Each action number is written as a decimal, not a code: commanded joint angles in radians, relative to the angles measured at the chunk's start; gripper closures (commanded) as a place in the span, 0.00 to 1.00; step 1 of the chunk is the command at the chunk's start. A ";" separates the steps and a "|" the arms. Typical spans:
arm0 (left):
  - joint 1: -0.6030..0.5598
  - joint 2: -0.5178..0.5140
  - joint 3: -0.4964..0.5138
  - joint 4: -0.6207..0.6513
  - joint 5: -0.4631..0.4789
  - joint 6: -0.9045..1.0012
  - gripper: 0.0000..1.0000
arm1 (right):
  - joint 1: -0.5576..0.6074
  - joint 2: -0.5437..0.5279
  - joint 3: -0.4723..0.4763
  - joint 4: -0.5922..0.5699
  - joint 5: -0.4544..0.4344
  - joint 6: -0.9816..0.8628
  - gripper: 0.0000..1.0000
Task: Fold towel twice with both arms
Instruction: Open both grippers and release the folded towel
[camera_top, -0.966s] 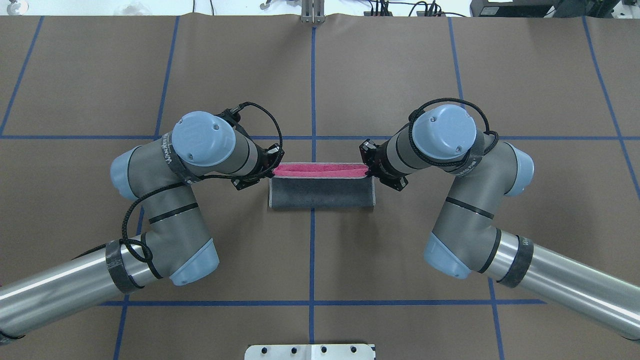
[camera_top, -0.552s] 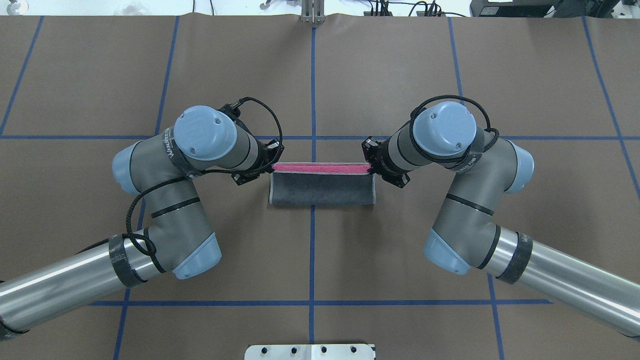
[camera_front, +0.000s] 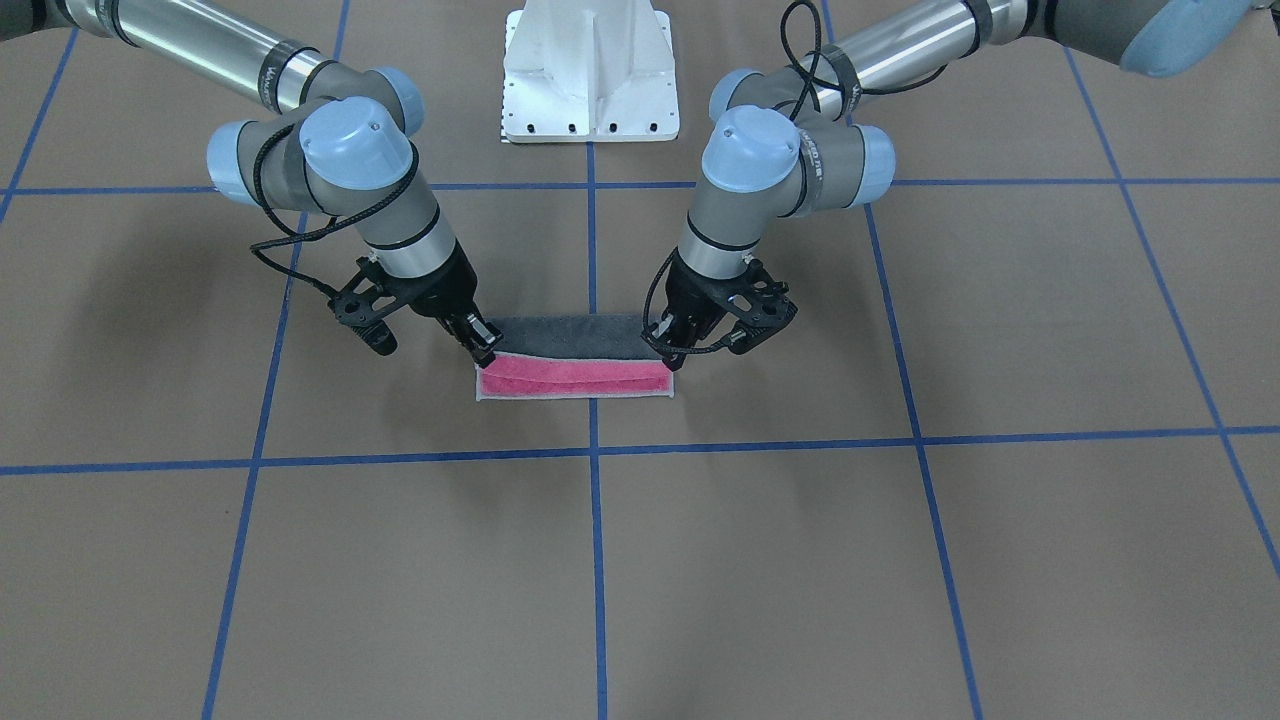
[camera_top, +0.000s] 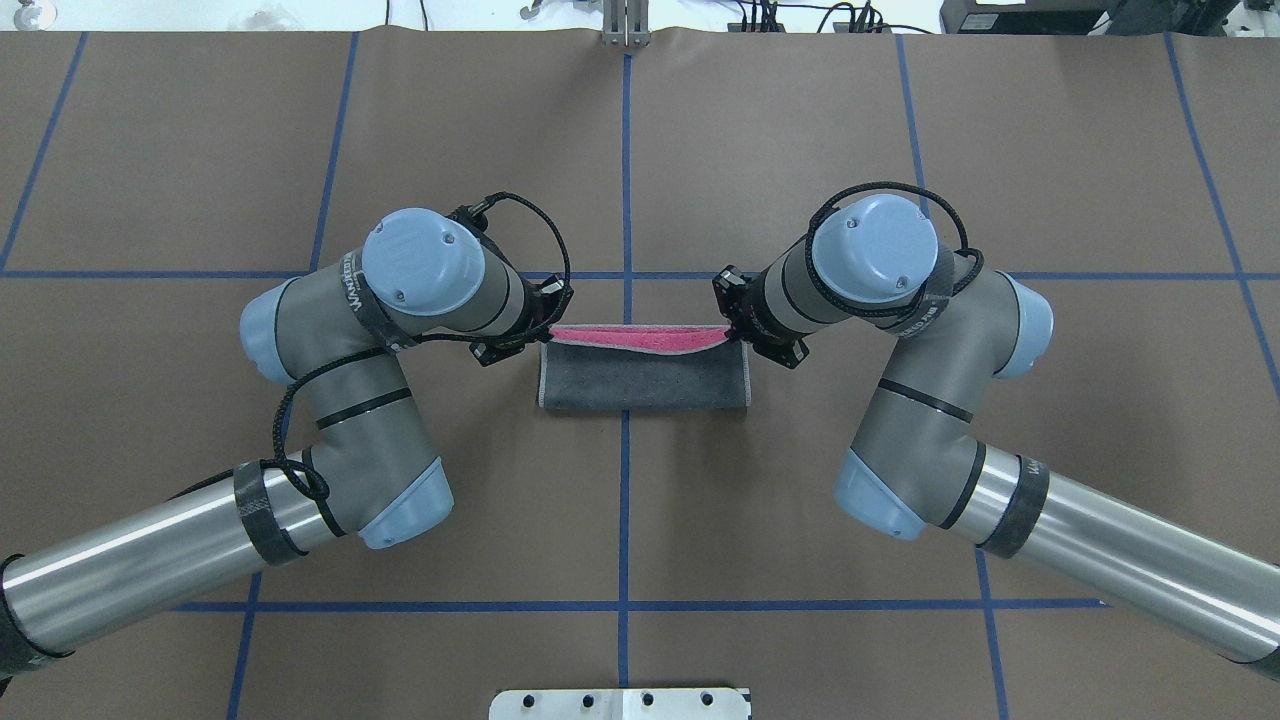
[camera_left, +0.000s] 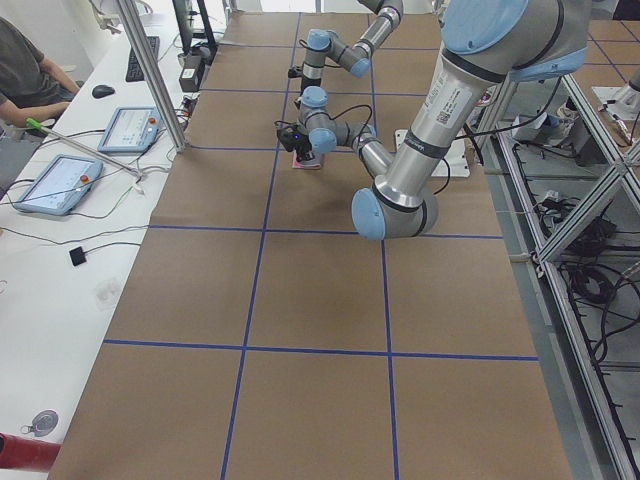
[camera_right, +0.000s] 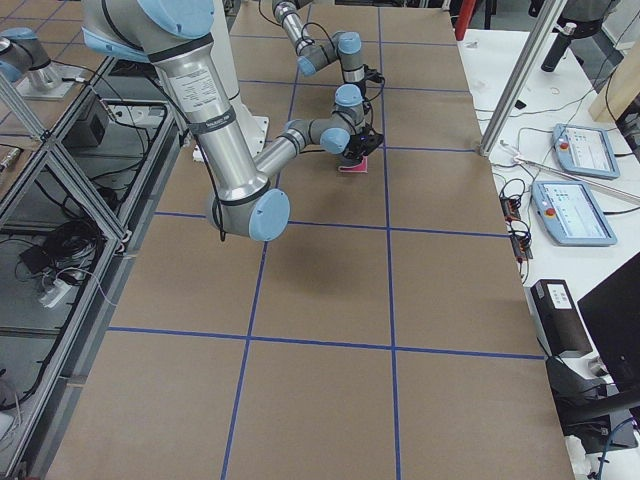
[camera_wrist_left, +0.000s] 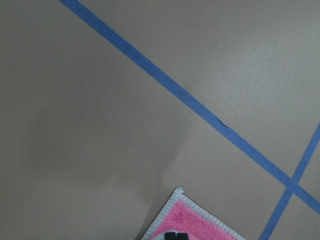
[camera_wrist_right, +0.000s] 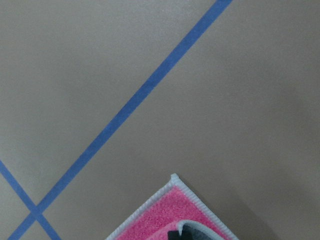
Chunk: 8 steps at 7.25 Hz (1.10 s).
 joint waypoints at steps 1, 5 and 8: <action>-0.001 0.000 0.002 -0.001 0.000 0.000 1.00 | 0.012 0.008 -0.012 0.000 0.000 0.001 0.83; -0.017 0.002 0.002 -0.003 0.000 0.002 0.00 | 0.023 0.008 -0.012 -0.001 0.003 -0.004 0.00; -0.018 0.003 -0.005 -0.001 -0.002 0.002 0.00 | 0.006 -0.010 0.003 0.006 0.006 0.001 0.00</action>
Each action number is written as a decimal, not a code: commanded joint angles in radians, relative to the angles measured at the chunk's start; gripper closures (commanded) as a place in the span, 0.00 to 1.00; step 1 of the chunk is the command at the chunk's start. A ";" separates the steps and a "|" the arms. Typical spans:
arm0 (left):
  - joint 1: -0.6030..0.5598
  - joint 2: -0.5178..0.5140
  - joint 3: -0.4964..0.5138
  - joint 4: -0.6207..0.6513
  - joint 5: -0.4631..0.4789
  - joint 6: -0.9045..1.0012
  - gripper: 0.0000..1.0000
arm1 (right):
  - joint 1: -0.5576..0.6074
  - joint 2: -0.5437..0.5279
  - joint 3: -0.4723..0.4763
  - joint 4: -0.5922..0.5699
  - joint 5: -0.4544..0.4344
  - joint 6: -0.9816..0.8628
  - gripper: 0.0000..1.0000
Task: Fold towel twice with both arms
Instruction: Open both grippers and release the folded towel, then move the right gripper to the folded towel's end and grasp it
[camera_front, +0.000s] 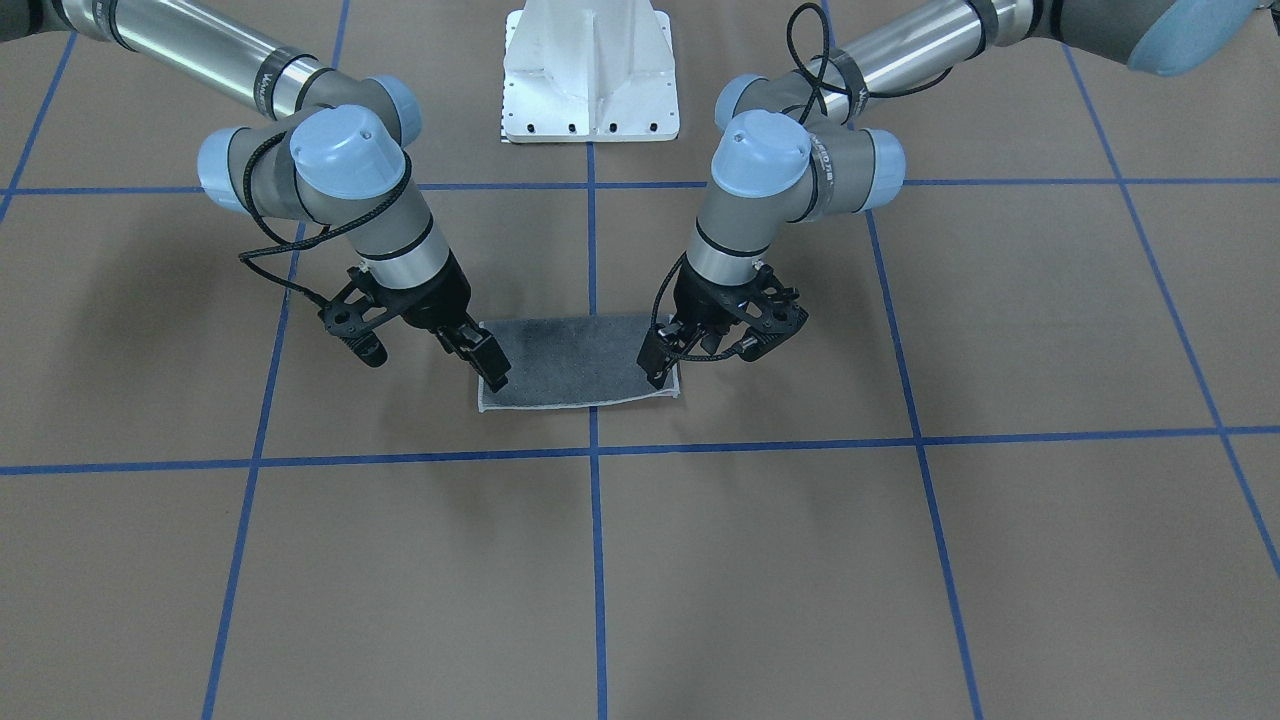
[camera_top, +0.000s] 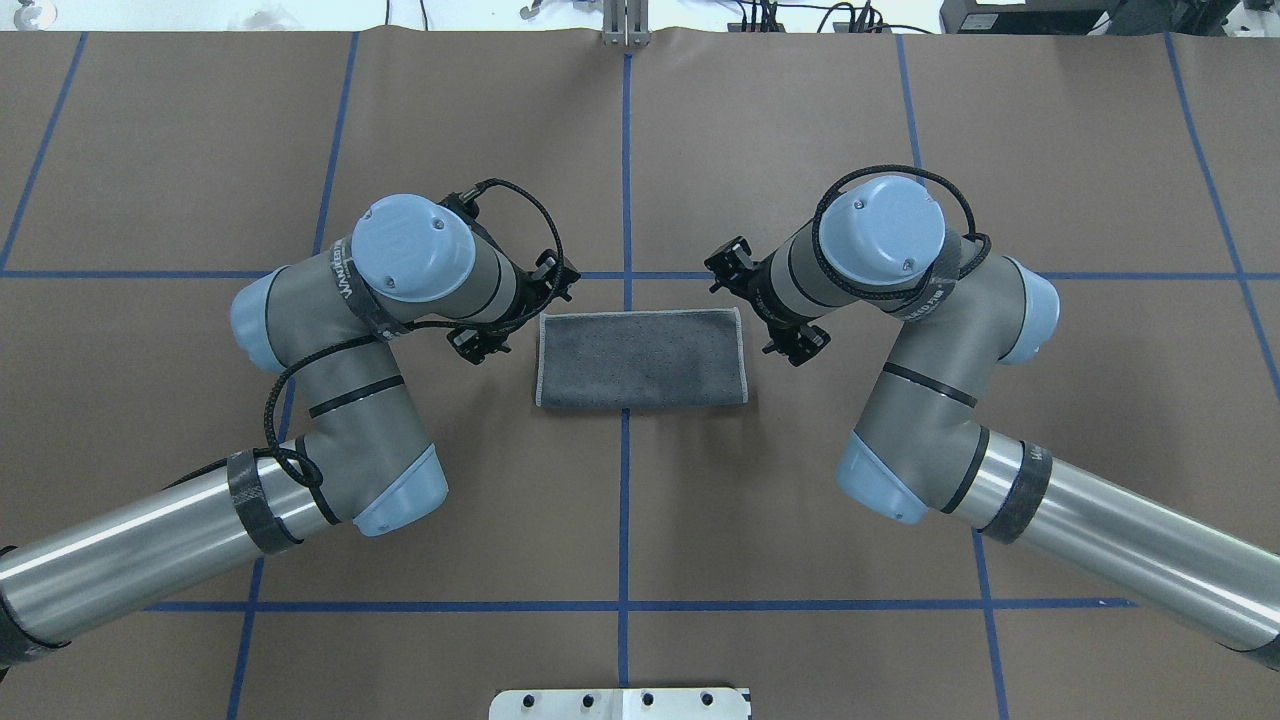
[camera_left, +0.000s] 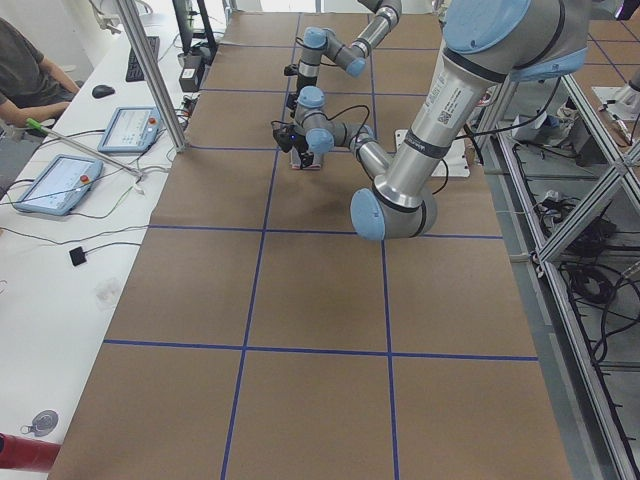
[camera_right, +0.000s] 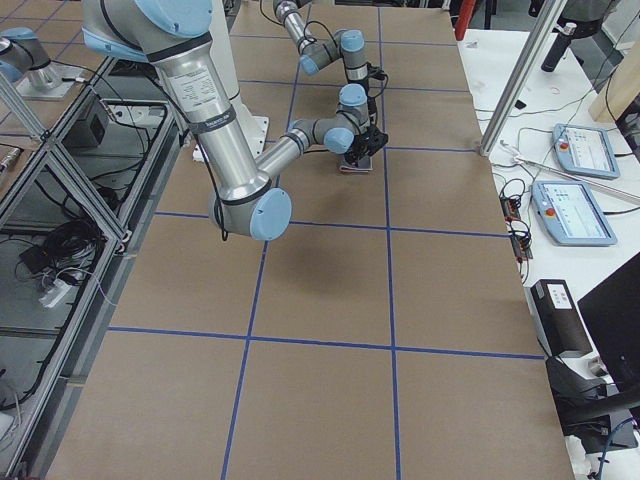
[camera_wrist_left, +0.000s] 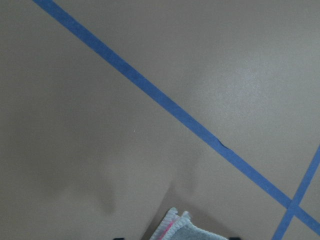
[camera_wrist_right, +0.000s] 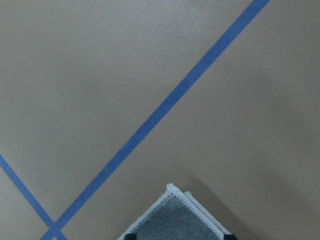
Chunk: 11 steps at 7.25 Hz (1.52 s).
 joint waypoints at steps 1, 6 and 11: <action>-0.002 0.003 -0.007 0.004 -0.002 0.000 0.00 | -0.033 -0.046 0.036 0.005 0.001 0.006 0.00; -0.002 0.003 -0.010 0.009 -0.001 -0.002 0.00 | -0.122 -0.090 0.076 0.000 -0.007 0.101 0.32; -0.002 0.009 -0.015 0.009 -0.001 -0.008 0.00 | -0.115 -0.084 0.061 0.000 -0.014 0.099 0.41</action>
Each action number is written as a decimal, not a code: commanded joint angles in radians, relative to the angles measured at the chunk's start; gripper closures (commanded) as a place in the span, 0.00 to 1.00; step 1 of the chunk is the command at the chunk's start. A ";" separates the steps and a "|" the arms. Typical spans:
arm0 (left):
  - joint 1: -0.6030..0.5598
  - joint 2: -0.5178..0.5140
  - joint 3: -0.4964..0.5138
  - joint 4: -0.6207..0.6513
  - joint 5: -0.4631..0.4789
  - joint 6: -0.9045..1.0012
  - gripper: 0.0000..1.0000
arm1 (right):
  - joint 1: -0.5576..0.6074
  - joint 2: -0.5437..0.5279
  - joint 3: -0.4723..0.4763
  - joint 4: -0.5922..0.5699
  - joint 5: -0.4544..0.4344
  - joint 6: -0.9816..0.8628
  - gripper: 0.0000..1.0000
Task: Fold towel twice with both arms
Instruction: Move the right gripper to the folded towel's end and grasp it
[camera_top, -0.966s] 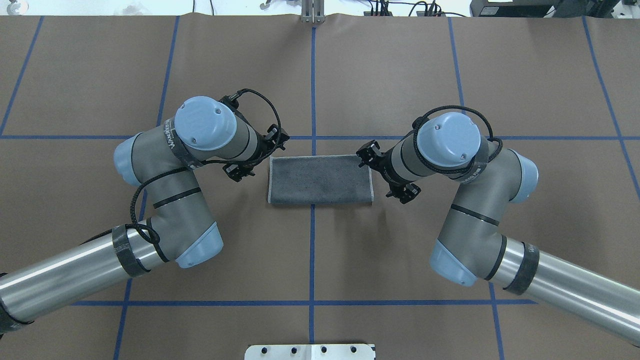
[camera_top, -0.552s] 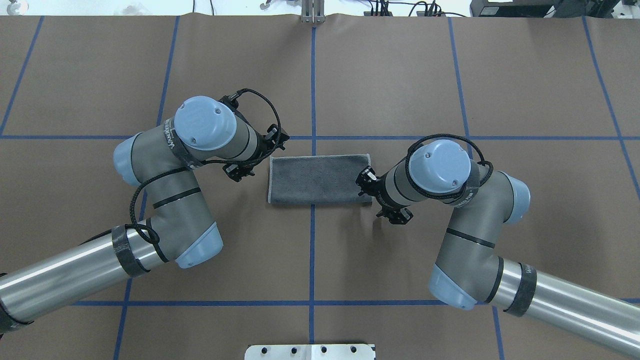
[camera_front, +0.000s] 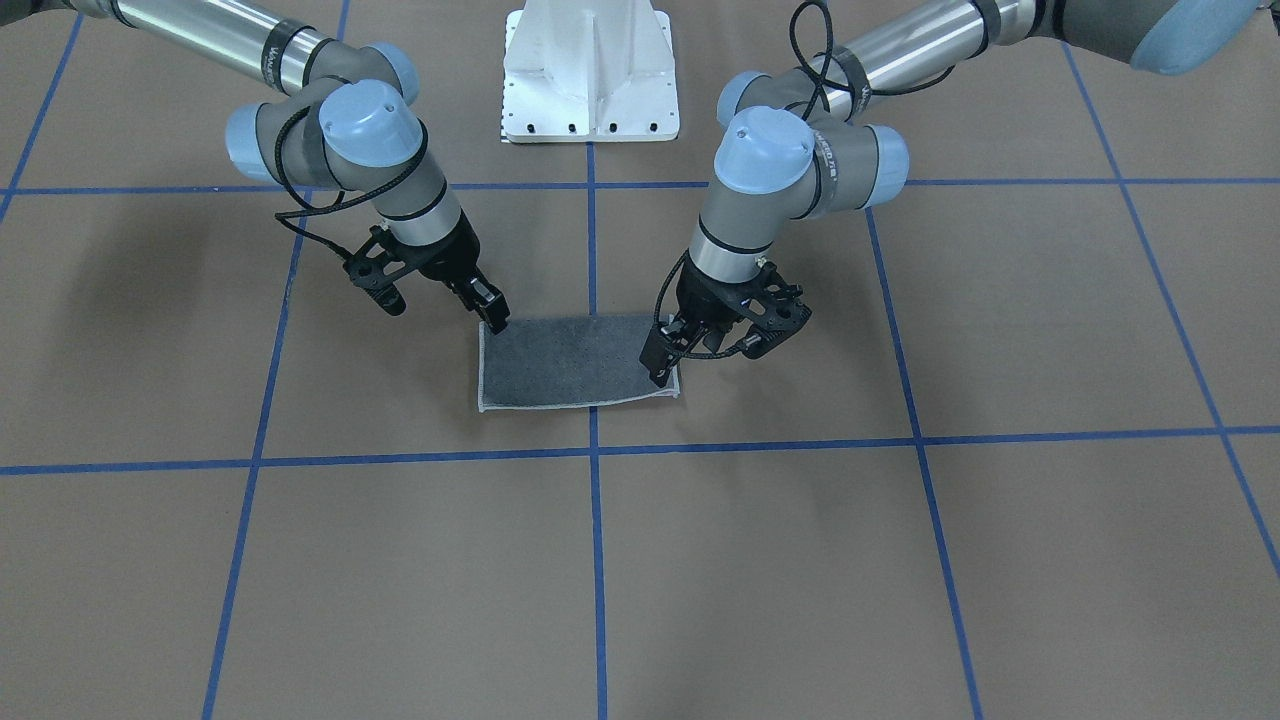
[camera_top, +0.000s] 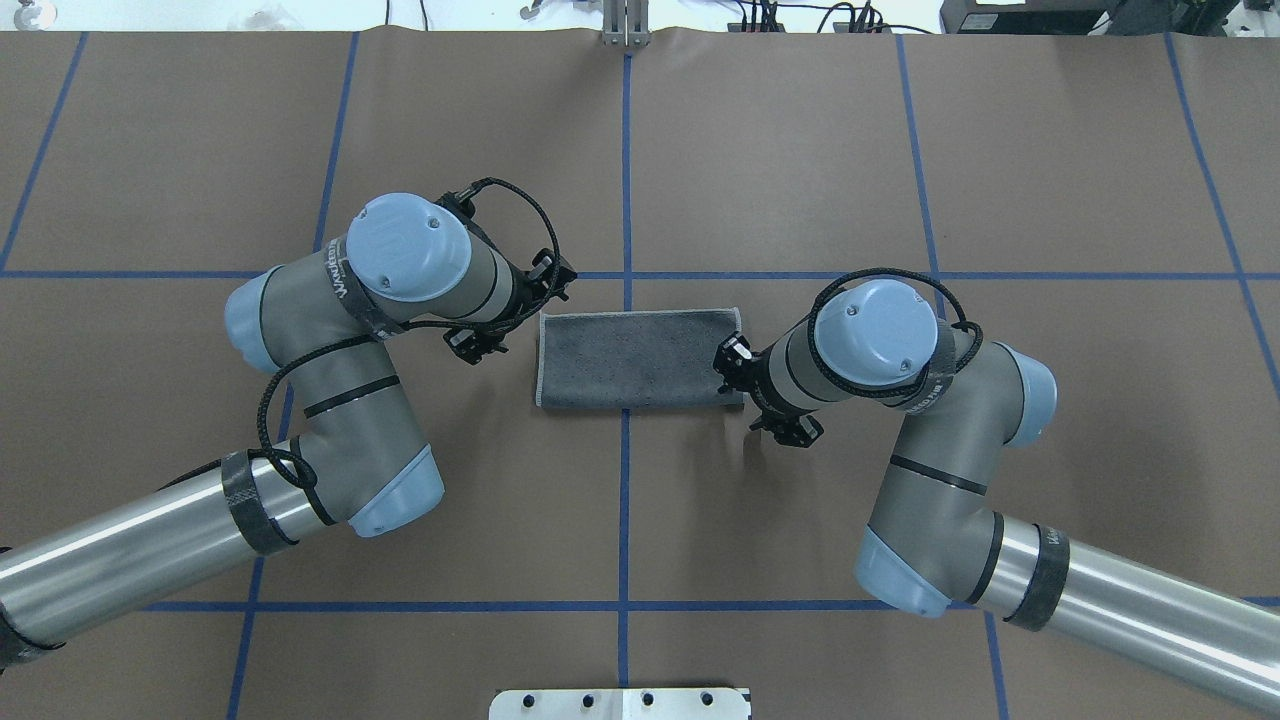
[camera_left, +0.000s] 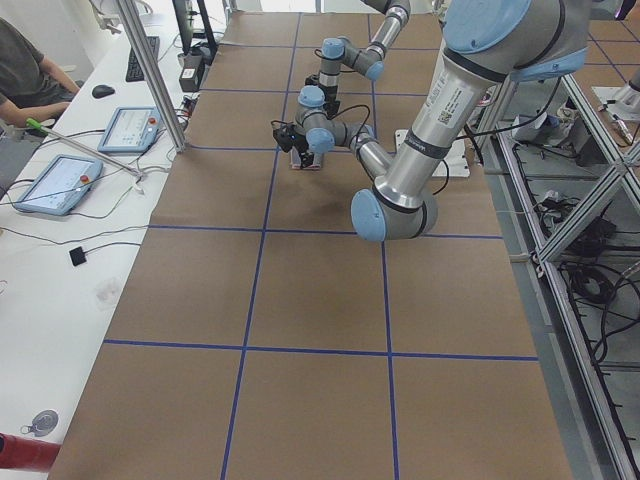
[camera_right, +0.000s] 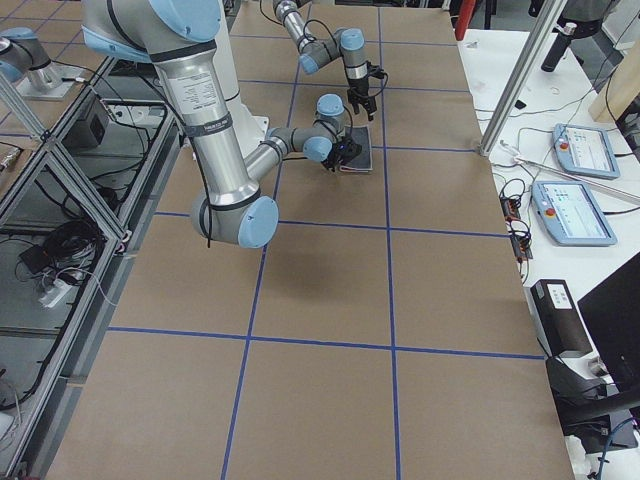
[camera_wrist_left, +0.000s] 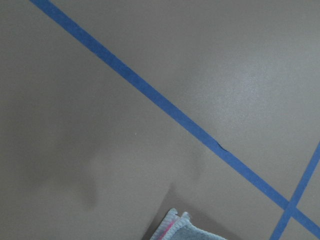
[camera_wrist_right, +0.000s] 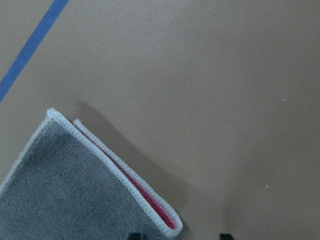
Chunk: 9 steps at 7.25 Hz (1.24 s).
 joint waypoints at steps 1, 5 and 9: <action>0.000 0.001 -0.003 0.001 0.000 -0.003 0.00 | 0.001 0.002 -0.006 0.000 -0.002 0.001 0.48; 0.000 0.001 -0.011 0.002 0.002 -0.007 0.00 | 0.007 0.001 -0.003 0.005 -0.001 -0.009 1.00; -0.003 0.003 -0.041 0.008 0.000 -0.007 0.00 | 0.008 -0.007 0.035 0.002 0.007 -0.005 1.00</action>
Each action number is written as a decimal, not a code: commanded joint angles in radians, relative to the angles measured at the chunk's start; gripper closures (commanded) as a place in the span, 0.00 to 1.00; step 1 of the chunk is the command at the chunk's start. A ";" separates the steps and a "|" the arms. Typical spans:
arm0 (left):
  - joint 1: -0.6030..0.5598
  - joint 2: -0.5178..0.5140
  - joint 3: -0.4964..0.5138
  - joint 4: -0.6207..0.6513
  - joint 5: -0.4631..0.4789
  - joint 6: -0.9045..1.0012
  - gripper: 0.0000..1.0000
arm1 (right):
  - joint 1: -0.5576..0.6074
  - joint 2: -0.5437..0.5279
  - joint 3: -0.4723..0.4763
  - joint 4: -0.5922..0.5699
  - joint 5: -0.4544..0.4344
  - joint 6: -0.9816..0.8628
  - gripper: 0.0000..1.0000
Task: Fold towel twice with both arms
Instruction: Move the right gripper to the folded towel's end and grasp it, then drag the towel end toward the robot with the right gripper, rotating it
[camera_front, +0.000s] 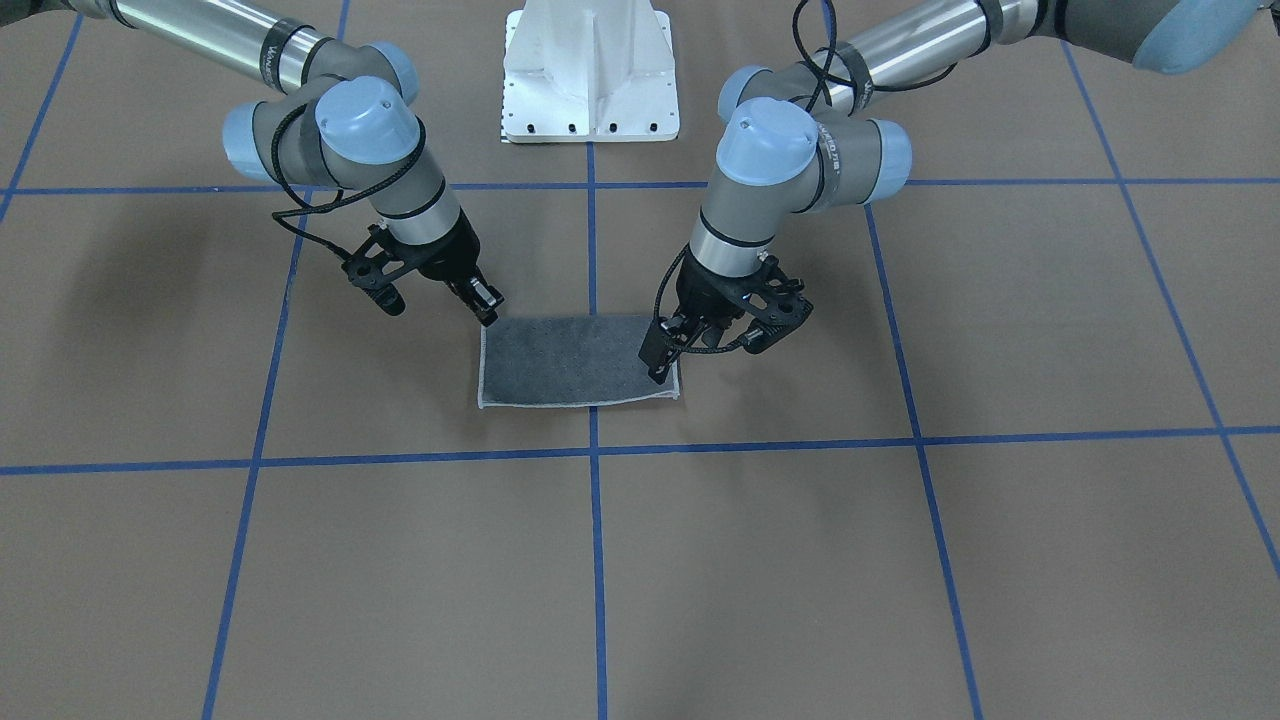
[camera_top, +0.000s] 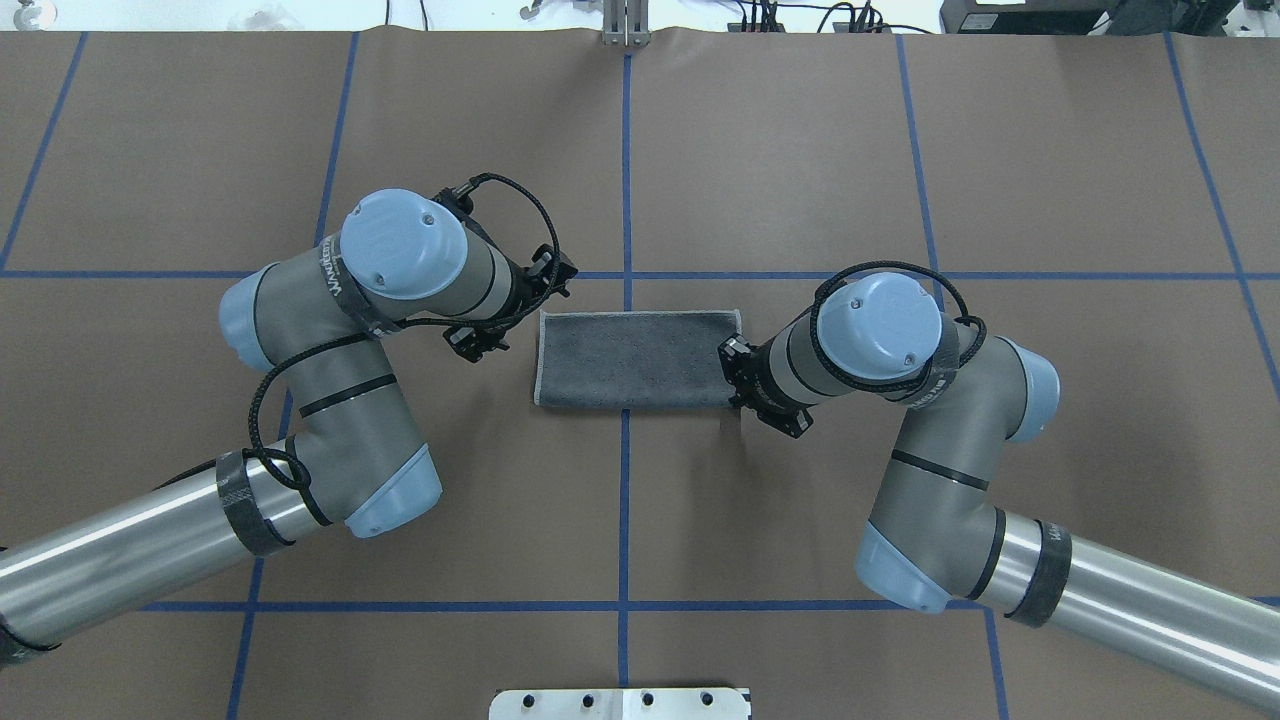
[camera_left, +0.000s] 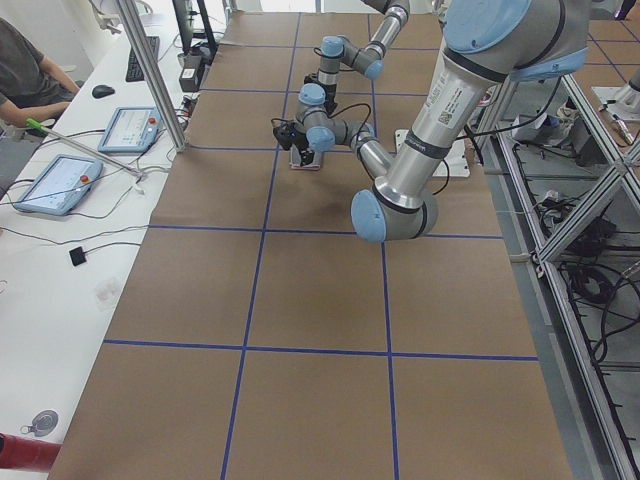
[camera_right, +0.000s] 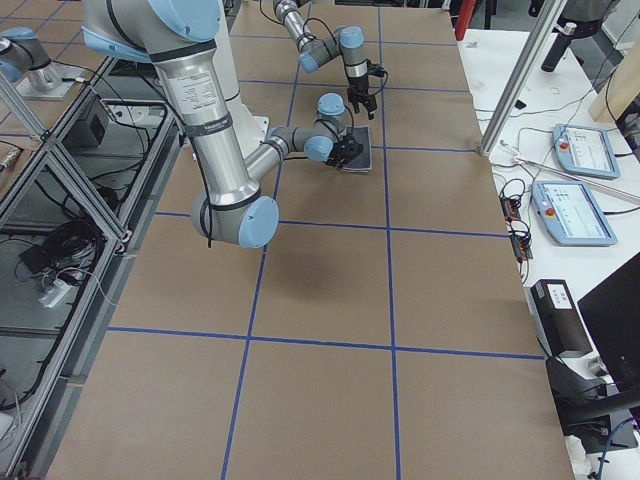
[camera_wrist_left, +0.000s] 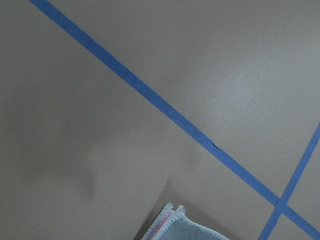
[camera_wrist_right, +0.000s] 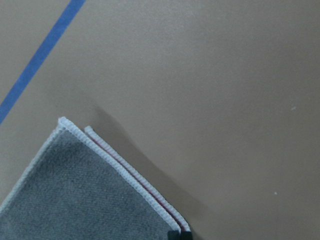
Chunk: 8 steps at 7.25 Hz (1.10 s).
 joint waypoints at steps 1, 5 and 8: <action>0.000 0.005 -0.035 0.013 0.000 0.000 0.00 | 0.001 -0.012 0.049 -0.007 0.009 0.002 1.00; 0.000 0.049 -0.112 0.021 -0.002 0.000 0.00 | -0.074 -0.040 0.123 -0.009 0.115 0.042 1.00; 0.003 0.049 -0.112 0.019 -0.002 0.000 0.00 | -0.104 -0.026 0.134 -0.001 0.241 0.044 1.00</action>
